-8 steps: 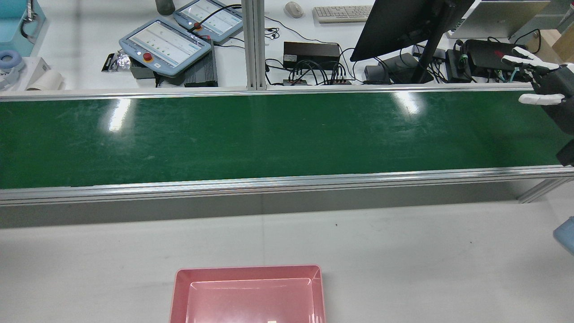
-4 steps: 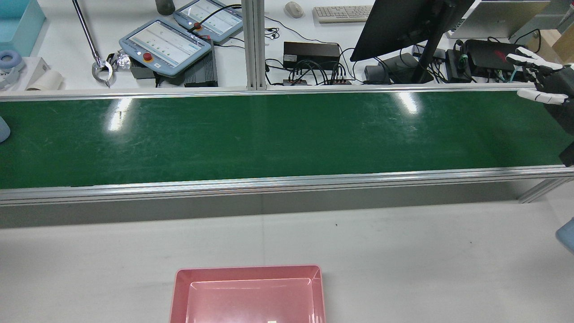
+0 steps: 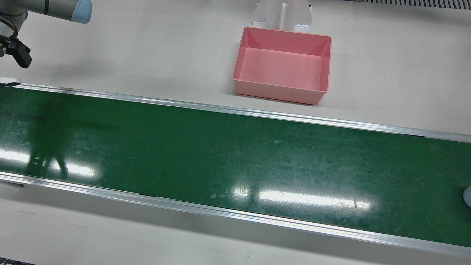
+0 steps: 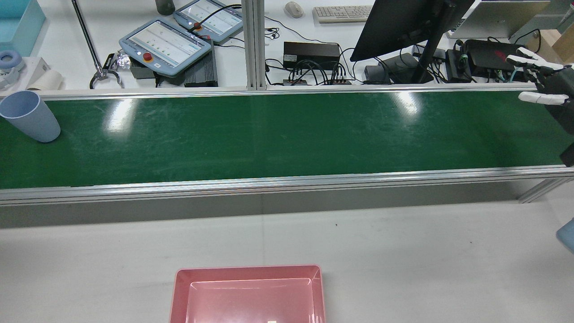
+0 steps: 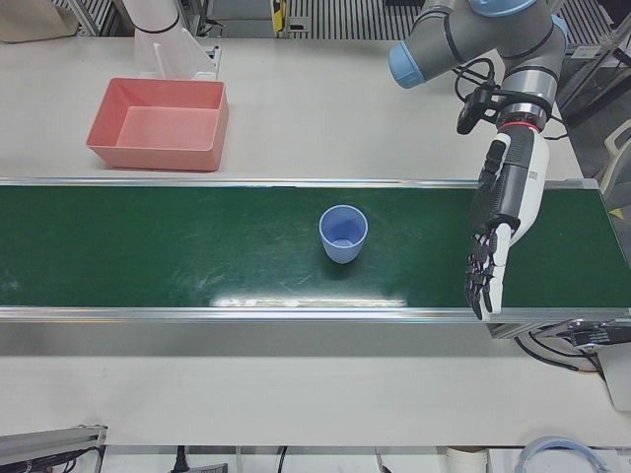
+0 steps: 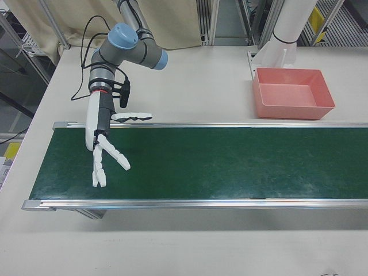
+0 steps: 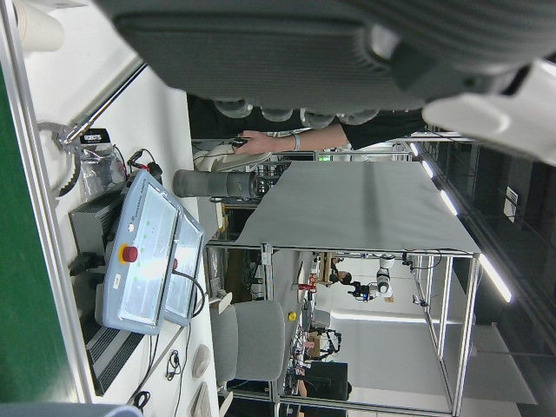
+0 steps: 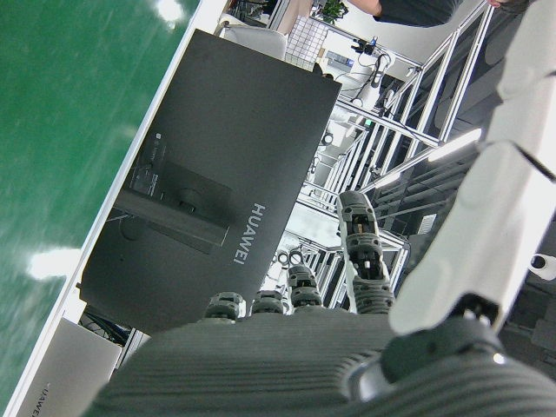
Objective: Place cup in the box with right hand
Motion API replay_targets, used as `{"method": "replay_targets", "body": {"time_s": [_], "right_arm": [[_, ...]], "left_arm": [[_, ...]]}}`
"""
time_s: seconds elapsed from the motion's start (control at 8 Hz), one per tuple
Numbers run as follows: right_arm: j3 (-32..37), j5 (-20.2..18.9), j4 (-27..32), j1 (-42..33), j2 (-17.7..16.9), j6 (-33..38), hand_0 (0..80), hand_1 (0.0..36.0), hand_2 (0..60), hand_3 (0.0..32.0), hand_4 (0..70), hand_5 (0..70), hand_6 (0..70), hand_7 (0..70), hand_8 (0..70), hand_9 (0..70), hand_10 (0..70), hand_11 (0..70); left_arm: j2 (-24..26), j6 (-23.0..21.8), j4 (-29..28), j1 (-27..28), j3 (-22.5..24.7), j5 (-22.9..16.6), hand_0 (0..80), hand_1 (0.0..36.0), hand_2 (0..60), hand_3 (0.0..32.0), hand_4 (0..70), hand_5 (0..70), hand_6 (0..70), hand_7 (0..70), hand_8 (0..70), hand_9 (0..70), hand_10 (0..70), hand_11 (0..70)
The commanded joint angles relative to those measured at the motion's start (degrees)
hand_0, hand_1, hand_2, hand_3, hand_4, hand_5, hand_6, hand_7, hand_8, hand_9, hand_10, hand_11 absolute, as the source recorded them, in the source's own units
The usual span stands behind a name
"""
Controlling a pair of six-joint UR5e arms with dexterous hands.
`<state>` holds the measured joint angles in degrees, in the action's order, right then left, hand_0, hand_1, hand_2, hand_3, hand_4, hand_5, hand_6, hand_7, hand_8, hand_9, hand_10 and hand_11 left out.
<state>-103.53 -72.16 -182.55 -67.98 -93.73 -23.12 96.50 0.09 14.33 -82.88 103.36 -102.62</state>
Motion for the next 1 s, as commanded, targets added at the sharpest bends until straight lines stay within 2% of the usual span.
{"method": "replay_targets", "body": {"time_s": [0.0,0.12,0.25,0.38,0.5,0.62,0.75,0.88], "right_arm": [[0.0,0.0,0.0,0.0,0.0,0.0,45.1,7.6,5.5,0.0,13.2,3.2,4.0,11.8,1.1,4.9,2.2,4.5],[0.0,0.0,0.0,0.0,0.0,0.0,45.2,7.7,5.6,0.0,13.1,3.2,4.0,11.8,1.1,5.0,2.3,4.5],[0.1,0.0,0.0,0.0,0.0,0.0,46.0,6.7,2.0,0.0,14.5,3.2,4.1,12.0,1.1,5.0,2.3,4.6],[0.2,0.0,0.0,0.0,0.0,0.0,45.0,7.4,5.9,0.0,13.8,3.1,4.1,12.2,1.2,5.1,2.5,4.8],[0.3,-0.1,0.6,0.0,0.0,0.0,45.6,6.0,2.5,0.0,15.3,3.0,4.1,12.0,1.4,5.4,2.6,4.9],[1.2,-0.1,1.4,0.0,0.1,0.0,44.1,6.8,6.8,0.0,14.5,2.9,4.1,12.0,1.3,5.4,2.7,4.9],[2.4,-0.1,1.8,0.0,0.3,0.1,41.1,9.3,17.3,0.0,11.1,2.8,4.1,12.2,1.4,5.5,2.6,4.9],[4.6,-0.3,3.8,-0.6,0.3,0.0,41.2,8.1,13.9,0.0,12.7,2.7,4.1,12.3,1.4,5.6,2.6,4.7]], "left_arm": [[0.0,0.0,0.0,0.0,0.0,0.0,0.0,0.0,0.0,0.0,0.0,0.0,0.0,0.0,0.0,0.0,0.0,0.0],[0.0,0.0,0.0,0.0,0.0,0.1,0.0,0.0,0.0,0.0,0.0,0.0,0.0,0.0,0.0,0.0,0.0,0.0],[0.0,0.0,0.0,0.0,0.0,0.0,0.0,0.0,0.0,0.0,0.0,0.0,0.0,0.0,0.0,0.0,0.0,0.0],[0.0,0.0,0.0,0.0,0.0,0.0,0.0,0.0,0.0,0.0,0.0,0.0,0.0,0.0,0.0,0.0,0.0,0.0],[0.0,0.0,0.0,0.0,0.0,0.1,0.0,0.0,0.0,0.0,0.0,0.0,0.0,0.0,0.0,0.0,0.0,0.0],[0.0,0.0,0.0,0.0,0.0,0.1,0.0,0.0,0.0,0.0,0.0,0.0,0.0,0.0,0.0,0.0,0.0,0.0],[0.0,0.0,0.0,0.0,0.0,0.1,0.0,0.0,0.0,0.0,0.0,0.0,0.0,0.0,0.0,0.0,0.0,0.0],[0.0,0.0,0.0,0.0,0.0,0.1,0.0,0.0,0.0,0.0,0.0,0.0,0.0,0.0,0.0,0.0,0.0,0.0]]}}
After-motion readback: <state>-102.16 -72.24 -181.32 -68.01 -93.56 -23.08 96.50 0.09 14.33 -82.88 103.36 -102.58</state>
